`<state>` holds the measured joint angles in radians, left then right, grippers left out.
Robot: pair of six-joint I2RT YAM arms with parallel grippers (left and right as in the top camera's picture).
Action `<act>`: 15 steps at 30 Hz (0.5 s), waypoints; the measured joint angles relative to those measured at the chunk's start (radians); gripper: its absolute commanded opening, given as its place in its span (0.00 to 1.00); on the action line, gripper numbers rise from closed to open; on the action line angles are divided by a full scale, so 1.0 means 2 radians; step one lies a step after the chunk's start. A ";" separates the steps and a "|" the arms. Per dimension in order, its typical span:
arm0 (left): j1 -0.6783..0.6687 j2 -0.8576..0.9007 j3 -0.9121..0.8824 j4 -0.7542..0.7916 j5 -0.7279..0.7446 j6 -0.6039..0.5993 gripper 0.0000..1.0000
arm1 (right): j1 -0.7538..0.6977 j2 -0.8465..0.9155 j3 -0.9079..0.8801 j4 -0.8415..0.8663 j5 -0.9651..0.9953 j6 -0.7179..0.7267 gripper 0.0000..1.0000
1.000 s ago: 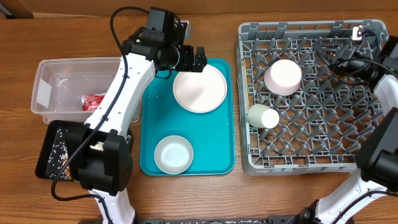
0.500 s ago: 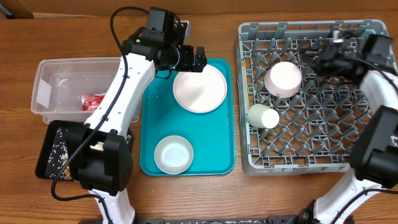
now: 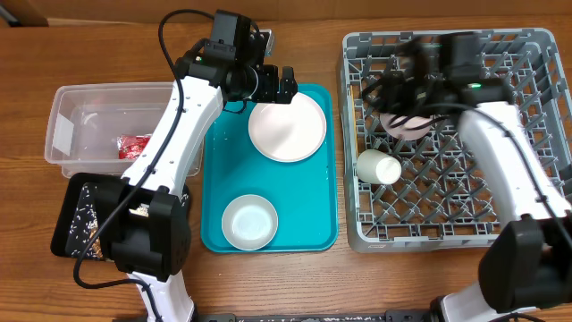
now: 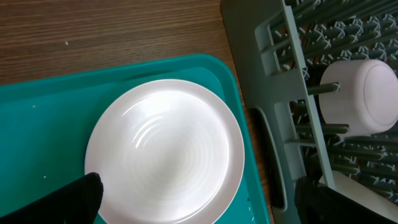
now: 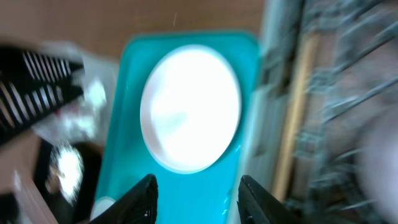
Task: Sort waste into correct bins and load items into the dishwasher
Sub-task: 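Move the right gripper to the small white bowl on the teal tray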
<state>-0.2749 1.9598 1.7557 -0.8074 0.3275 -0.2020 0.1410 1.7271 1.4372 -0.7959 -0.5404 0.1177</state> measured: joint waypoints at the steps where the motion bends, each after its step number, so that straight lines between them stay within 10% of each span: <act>1: 0.000 0.000 0.000 0.000 0.000 0.000 1.00 | 0.019 0.001 0.000 -0.012 0.011 -0.002 0.45; 15: 0.098 -0.073 0.000 -0.035 -0.030 -0.025 1.00 | 0.230 0.001 0.000 -0.061 0.061 -0.005 0.45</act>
<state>-0.0780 1.8137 1.7557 -0.8783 0.2668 -0.2512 0.6014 1.7290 1.4368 -0.9184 -0.4191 0.1081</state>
